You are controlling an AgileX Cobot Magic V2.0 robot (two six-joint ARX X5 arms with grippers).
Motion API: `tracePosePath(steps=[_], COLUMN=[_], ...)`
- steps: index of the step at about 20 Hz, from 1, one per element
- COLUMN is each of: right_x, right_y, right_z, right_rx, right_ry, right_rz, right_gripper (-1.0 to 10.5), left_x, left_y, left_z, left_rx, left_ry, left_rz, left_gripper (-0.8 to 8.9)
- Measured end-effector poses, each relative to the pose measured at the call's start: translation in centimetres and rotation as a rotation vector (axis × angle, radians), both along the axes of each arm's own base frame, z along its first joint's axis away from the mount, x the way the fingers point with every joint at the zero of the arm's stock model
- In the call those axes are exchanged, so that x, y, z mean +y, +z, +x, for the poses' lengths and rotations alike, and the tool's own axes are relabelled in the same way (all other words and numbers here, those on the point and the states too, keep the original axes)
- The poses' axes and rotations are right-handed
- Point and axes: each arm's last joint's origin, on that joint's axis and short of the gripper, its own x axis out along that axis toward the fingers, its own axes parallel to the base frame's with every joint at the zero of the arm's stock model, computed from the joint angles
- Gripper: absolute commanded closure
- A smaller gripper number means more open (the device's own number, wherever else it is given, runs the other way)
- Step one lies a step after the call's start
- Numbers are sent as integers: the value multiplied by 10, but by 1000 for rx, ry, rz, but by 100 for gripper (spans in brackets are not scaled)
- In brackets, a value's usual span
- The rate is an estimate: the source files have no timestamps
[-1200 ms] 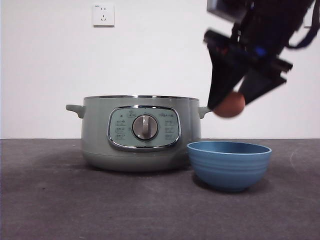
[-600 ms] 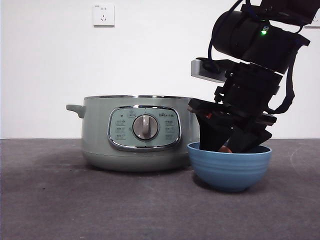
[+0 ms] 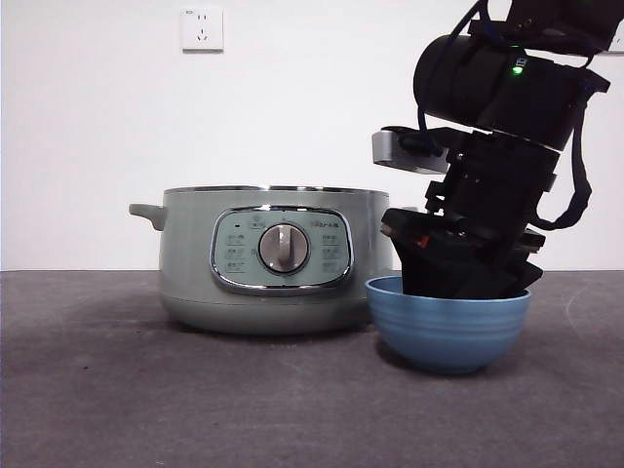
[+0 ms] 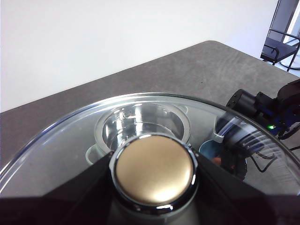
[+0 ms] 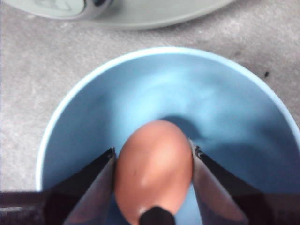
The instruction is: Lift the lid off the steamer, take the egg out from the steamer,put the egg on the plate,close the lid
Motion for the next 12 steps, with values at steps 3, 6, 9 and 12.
tracePosePath(steps=[3,6,9,12], right_x=[0,0,1,3], right_y=[0,0,1,4], right_z=[0,0,1,5], right_rx=[-1,-3,-17,-58], right_ry=[4,5,6,5], right_rz=[1,2,10,32], right_gripper=[719,519,504,503], left_x=[0,0,0,0], left_y=[-1,-2,-2,-2], left_z=[0,-1,-1,-1], left_rx=[9,23,23,23], left_ry=[0,0,0,0], left_rz=[3,8,8,8], left_gripper=[822,822,822,822])
